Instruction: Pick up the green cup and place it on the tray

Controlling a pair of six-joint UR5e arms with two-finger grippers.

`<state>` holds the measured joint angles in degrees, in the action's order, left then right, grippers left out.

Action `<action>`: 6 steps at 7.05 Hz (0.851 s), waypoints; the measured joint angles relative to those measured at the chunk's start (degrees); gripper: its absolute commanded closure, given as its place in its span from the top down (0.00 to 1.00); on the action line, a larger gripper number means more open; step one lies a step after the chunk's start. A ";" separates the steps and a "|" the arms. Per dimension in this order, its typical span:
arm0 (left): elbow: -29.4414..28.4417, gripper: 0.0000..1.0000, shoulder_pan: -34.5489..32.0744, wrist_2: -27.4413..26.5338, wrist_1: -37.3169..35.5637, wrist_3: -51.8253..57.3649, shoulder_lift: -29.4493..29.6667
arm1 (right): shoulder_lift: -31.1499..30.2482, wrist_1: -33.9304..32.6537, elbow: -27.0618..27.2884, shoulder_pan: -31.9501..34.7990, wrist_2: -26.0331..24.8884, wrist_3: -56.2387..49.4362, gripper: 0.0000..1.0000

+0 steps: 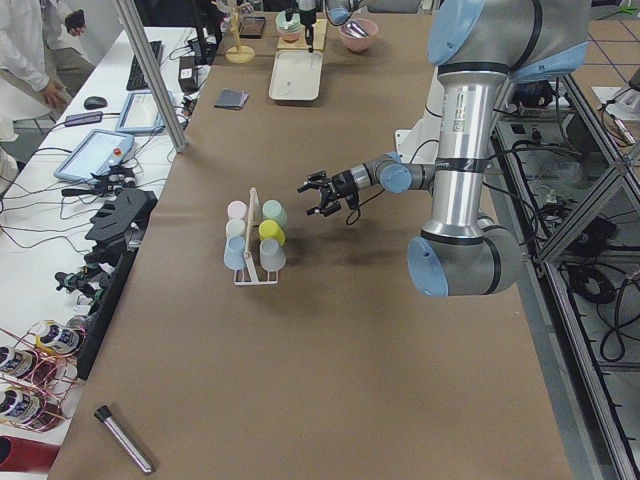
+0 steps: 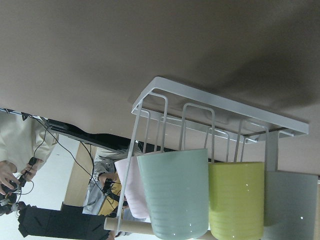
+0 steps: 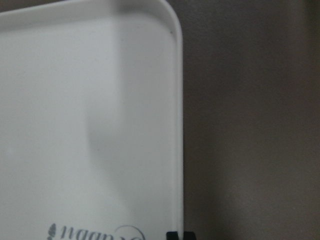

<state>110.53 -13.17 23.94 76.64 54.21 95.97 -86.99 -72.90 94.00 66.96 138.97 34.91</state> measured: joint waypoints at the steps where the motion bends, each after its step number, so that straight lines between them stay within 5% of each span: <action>1: -0.75 0.98 -1.26 -0.67 0.00 0.12 0.09 | 0.66 -0.01 1.34 -0.32 0.55 0.04 0.00; 6: -6.20 0.98 -5.04 -1.37 0.02 -0.05 4.67 | 11.34 -0.57 2.15 -7.80 2.56 6.24 0.00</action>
<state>104.33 -18.21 22.56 76.66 54.16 100.64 -75.66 -73.47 96.14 59.16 141.53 41.16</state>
